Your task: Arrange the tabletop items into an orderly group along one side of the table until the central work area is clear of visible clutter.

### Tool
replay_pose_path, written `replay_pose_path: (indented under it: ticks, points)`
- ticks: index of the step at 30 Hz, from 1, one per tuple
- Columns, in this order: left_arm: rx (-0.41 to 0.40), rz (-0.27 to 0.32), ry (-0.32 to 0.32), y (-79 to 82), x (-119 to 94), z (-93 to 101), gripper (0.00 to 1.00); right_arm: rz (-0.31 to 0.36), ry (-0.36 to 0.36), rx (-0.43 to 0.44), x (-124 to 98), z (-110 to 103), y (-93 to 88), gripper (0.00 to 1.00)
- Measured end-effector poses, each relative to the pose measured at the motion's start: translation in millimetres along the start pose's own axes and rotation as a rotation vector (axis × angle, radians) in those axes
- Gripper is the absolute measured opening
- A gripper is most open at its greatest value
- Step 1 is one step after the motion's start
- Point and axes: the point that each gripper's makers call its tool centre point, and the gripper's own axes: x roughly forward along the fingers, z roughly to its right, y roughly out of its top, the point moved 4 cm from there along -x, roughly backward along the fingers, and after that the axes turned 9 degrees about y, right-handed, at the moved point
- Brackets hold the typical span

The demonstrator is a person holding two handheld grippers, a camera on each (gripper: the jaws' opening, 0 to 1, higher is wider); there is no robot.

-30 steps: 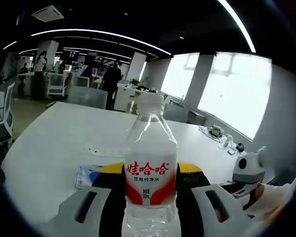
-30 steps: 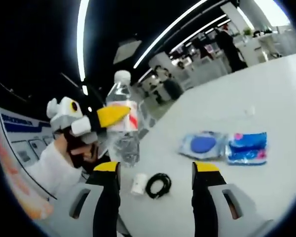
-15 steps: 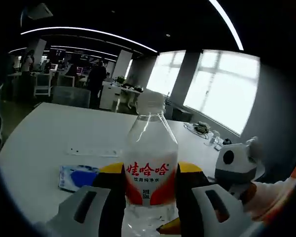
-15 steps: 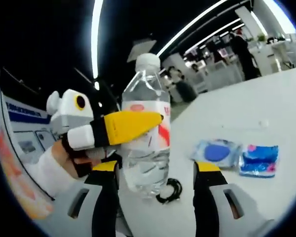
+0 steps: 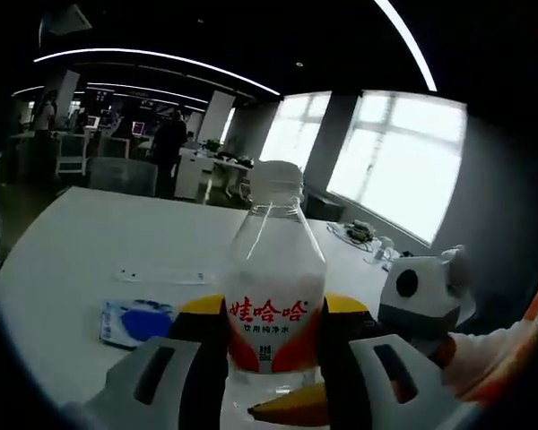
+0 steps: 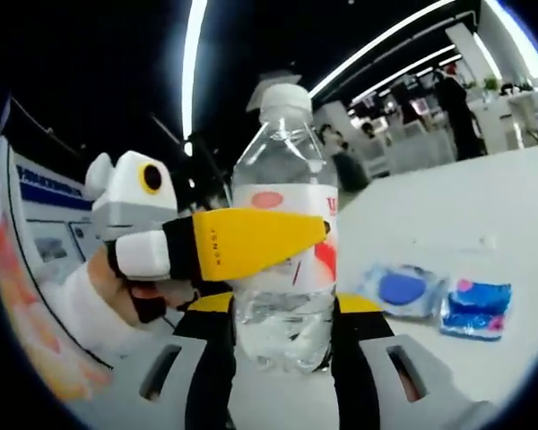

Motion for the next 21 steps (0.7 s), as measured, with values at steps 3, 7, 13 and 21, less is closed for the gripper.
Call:
replay_pose_path:
  ticks: [3, 7, 13, 21]
  points:
    - [-0.004, -0.010, -0.026, 1.2, -1, 1.1, 0.40, -0.001, -0.036, -0.106, -3, 2, 3.7, 0.38]
    - [-0.017, -0.008, -0.070, 3.8, -1, 3.9, 0.40, 0.014, -0.053, -0.208, -11, 2, 8.3, 0.38]
    - [-0.046, 0.044, -0.180, 23.3, -2, 15.1, 0.47, 0.042, -0.046, -0.243, -19, 2, 14.4, 0.37]
    - [-0.048, 0.124, -0.202, 72.1, -10, 6.9, 0.41, 0.028, -0.017, -0.293, -21, -5, 9.0, 0.37]
